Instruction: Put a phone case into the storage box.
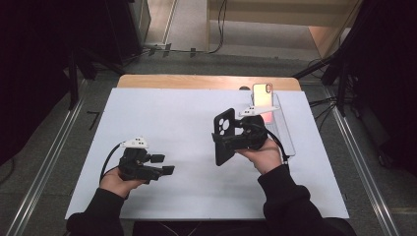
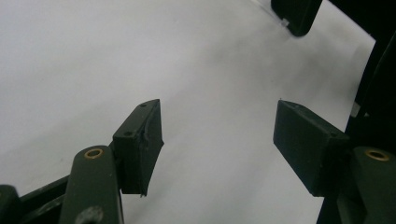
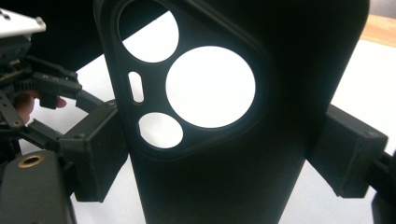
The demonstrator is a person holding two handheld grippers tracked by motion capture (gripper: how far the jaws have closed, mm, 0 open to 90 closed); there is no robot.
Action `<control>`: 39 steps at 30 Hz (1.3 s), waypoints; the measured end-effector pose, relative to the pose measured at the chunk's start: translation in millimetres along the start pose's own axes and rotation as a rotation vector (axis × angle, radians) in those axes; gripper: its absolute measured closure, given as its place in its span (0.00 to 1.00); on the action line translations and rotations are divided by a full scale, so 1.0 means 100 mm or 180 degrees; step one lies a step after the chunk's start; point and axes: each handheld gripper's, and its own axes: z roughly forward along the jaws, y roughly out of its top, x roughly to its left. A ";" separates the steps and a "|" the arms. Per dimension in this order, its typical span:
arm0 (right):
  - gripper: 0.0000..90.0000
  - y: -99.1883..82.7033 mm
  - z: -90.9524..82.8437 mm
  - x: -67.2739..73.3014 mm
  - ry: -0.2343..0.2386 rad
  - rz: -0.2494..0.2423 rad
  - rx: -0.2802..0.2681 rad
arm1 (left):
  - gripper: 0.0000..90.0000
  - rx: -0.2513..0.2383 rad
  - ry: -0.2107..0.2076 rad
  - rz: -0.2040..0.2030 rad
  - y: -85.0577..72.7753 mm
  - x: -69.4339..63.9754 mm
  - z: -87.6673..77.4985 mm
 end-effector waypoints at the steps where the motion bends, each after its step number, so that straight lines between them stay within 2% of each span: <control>1: 0.13 0.01 -0.02 -0.01 -0.0005 0.0002 -0.0003 | 0.37 0.0017 0.0002 0.0000 -0.02 0.01 -0.01; 5: 0.13 0.07 -0.10 -0.05 -0.0043 0.0008 -0.0045 | 0.37 0.0032 0.0020 -0.0076 -0.08 0.05 -0.03; 10: 0.13 0.15 -0.21 -0.13 -0.0071 0.0061 -0.0104 | 0.37 0.0016 0.0045 -0.0116 -0.10 0.07 -0.06; 21: 0.13 0.32 -0.52 -0.33 -0.0241 0.0134 -0.0285 | 0.37 0.0028 0.0089 -0.0173 -0.15 0.07 -0.08; 31: 0.13 0.41 -0.73 -0.51 -0.0514 0.0167 -0.0382 | 0.37 0.0016 0.0082 -0.0234 -0.18 0.07 -0.11; 39: 0.13 0.40 -0.79 -0.67 -0.0849 0.0248 -0.0432 | 0.37 -0.0001 0.0075 -0.0246 -0.17 0.07 -0.11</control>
